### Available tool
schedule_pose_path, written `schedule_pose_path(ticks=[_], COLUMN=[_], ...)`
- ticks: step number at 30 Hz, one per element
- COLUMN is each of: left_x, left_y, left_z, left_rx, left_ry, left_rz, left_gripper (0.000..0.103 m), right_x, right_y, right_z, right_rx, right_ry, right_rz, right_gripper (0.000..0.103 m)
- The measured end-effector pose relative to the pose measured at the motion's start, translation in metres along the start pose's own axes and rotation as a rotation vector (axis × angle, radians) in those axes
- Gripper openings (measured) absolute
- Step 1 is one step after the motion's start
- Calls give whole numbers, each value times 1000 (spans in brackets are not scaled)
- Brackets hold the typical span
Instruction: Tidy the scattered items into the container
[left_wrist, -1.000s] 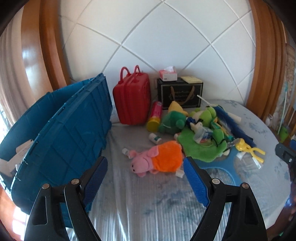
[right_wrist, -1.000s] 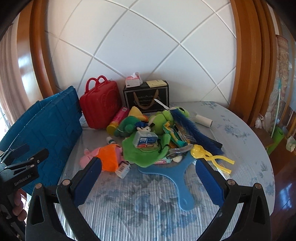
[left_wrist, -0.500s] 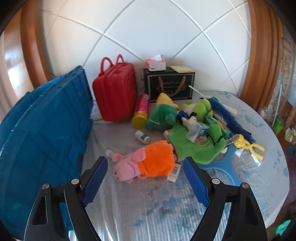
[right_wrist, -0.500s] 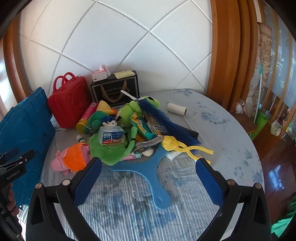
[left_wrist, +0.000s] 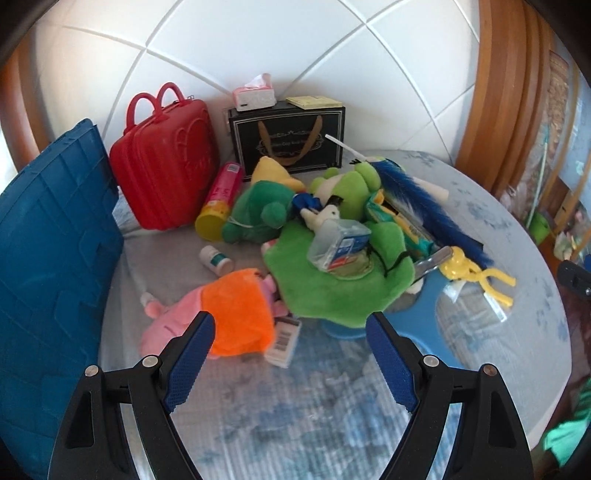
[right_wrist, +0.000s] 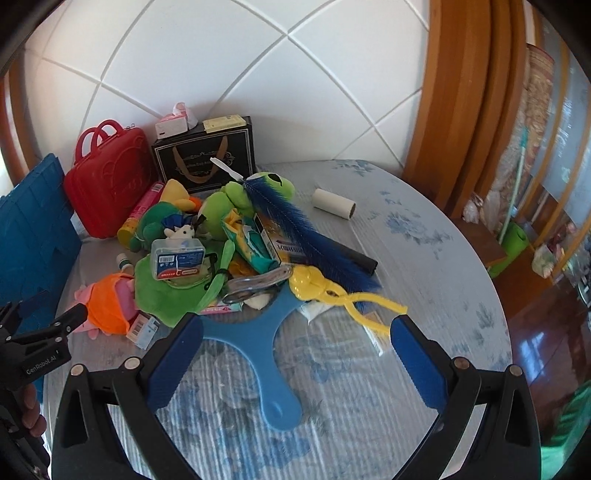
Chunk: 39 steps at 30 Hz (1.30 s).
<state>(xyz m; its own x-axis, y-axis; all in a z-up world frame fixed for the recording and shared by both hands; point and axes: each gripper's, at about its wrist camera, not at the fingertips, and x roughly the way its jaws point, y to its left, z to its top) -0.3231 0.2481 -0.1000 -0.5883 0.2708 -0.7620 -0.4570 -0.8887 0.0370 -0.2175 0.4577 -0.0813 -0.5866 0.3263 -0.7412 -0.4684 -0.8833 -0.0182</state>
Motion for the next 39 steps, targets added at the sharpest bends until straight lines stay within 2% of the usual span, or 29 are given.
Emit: schedule_pose_path(ticks=[3, 9, 13, 16, 25, 29, 31, 32, 33, 35, 39], left_x=[12, 32, 41, 56, 121, 154, 169, 175, 180, 183, 163], left_y=[-18, -42, -45, -39, -43, -51, -55, -56, -57, -56, -53], left_z=[7, 12, 30, 48, 90, 85, 76, 71, 66, 58, 47], left_rx=[-62, -98, -80, -102, -24, 12, 27, 30, 31, 19, -22], left_ry=[16, 70, 50, 45, 91, 155, 192, 210, 226, 238, 208], left_rz=[33, 87, 115, 130, 79, 27, 24, 20, 20, 22, 15], left_gripper=[84, 84, 84, 84, 84, 84, 84, 83, 72, 62, 48], right_x=[22, 59, 72, 81, 117, 137, 146, 150, 154, 160, 165], right_y=[-16, -38, -43, -41, -35, -30, -27, -26, -25, -23, -19], right_z=[14, 34, 36, 37, 50, 53, 51, 50, 49, 46, 43], right_rx=[-47, -112, -105, -112, -77, -74, -76, -78, -81, -84, -95], right_ry=[24, 71, 82, 98, 139, 171, 191, 199, 208, 223, 233], right_rz=[37, 128, 154, 168, 154, 147, 145, 144, 144, 148, 162], right_gripper=[103, 103, 103, 103, 103, 103, 103, 103, 103, 103, 103])
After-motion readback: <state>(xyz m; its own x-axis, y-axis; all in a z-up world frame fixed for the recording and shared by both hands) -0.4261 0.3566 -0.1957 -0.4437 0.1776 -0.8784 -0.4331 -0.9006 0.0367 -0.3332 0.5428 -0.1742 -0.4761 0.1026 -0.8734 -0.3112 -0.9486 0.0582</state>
